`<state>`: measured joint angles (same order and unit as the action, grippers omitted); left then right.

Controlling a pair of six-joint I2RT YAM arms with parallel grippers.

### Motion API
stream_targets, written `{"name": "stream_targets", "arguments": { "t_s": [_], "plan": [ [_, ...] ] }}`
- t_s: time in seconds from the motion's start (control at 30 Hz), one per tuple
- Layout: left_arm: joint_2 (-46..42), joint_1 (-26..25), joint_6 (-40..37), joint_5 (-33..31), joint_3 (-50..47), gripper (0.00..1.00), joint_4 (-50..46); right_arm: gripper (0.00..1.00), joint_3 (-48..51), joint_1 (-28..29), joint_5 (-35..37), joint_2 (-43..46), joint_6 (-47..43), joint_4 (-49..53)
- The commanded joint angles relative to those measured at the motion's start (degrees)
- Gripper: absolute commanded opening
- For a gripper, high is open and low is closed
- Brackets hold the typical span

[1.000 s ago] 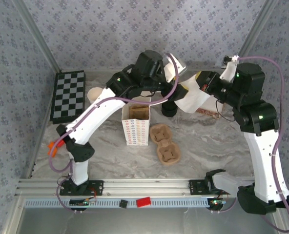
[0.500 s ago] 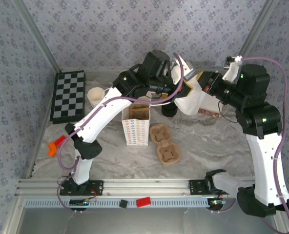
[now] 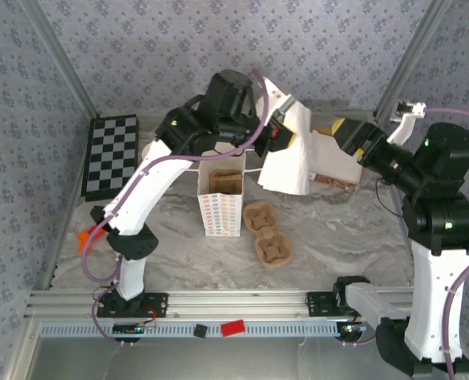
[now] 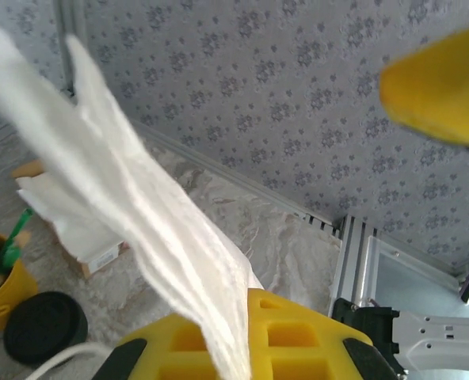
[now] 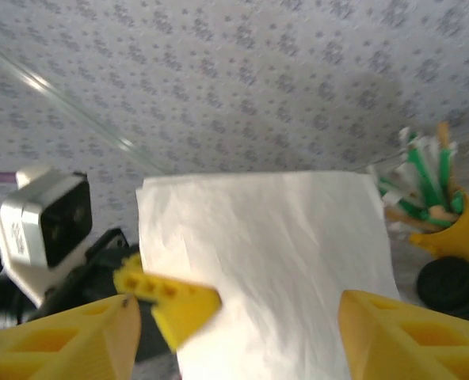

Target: Pack the takeout coffee

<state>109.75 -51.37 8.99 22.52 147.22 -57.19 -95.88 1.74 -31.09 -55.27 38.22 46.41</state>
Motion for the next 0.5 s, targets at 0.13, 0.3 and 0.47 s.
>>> {"name": "stream_targets", "arguments": {
  "t_s": [0.13, 0.3, 0.47],
  "plan": [
    [-7.9, 1.5, 2.8, 1.0, -5.2, 0.00, 0.1, 0.86, 12.6, 3.1, -14.5, 2.3, 5.7, -11.7],
    [-7.9, 1.5, 4.5, 3.1, -5.5, 0.00, 2.0, 0.93, 16.6, 11.3, -13.1, 0.5, 7.7, -17.3],
    [-7.5, 1.4, 6.3, 2.7, -5.6, 0.00, 4.0, 0.97, 18.1, 16.1, -11.9, 0.3, 5.6, -18.6]
  ]
}}
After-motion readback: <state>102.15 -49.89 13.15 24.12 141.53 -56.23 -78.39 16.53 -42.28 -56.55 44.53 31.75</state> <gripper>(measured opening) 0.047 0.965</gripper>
